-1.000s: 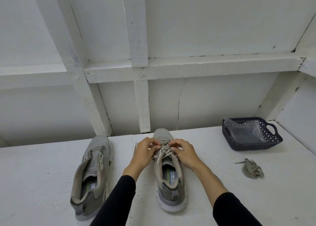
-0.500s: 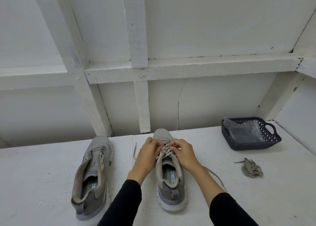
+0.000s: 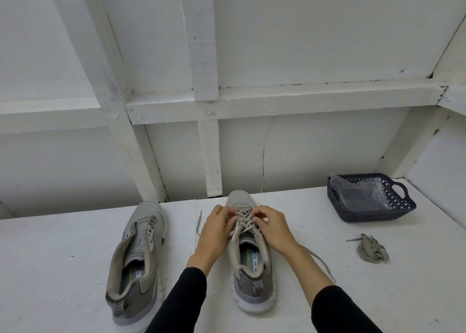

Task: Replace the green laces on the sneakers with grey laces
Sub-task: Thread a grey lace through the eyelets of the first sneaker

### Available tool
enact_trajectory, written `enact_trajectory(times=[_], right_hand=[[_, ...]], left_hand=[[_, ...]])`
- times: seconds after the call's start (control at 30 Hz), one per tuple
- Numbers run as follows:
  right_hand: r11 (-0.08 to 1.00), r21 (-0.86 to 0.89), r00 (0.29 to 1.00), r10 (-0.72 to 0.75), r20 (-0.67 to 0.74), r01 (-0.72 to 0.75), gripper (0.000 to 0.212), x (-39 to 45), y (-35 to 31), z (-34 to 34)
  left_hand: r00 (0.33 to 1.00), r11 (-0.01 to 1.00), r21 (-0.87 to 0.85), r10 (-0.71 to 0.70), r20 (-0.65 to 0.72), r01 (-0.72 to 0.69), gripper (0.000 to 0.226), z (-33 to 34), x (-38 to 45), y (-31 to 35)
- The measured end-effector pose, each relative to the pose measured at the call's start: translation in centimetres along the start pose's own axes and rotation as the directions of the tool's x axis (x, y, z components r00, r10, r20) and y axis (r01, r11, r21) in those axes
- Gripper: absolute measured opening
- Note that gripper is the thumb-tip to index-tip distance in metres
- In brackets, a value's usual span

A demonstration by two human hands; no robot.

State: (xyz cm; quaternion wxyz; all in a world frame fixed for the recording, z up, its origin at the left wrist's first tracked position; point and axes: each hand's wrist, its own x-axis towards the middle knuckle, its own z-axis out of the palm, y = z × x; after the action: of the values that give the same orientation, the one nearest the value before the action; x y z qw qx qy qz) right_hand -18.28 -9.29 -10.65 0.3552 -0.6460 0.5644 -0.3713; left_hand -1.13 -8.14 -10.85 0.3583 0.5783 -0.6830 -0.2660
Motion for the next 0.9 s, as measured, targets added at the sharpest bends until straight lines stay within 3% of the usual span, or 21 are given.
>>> enact_trajectory(times=[0.27, 0.57, 0.9], right_hand=[[0.997, -0.083, 0.993, -0.019, -0.119, 0.009, 0.013, -0.6, -0.1, 0.8], [0.995, -0.034, 0.993, 0.089, -0.078, -0.092, 0.013, 0.5, -0.5, 0.2], [0.971, -0.216, 0.986, 0.067, -0.154, -0.099, 0.013, 0.2, -0.3, 1.0]], left_hand=[[0.994, 1.0, 0.026, 0.0, -0.106, 0.003, 0.011, 1.3, -0.5, 0.3], [0.993, 0.997, -0.068, -0.052, -0.109, 0.045, 0.012, 0.7, 0.2, 0.2], [0.984, 1.0, 0.023, -0.016, -0.18, 0.02, 0.013, 1.7, 0.0, 0.5]])
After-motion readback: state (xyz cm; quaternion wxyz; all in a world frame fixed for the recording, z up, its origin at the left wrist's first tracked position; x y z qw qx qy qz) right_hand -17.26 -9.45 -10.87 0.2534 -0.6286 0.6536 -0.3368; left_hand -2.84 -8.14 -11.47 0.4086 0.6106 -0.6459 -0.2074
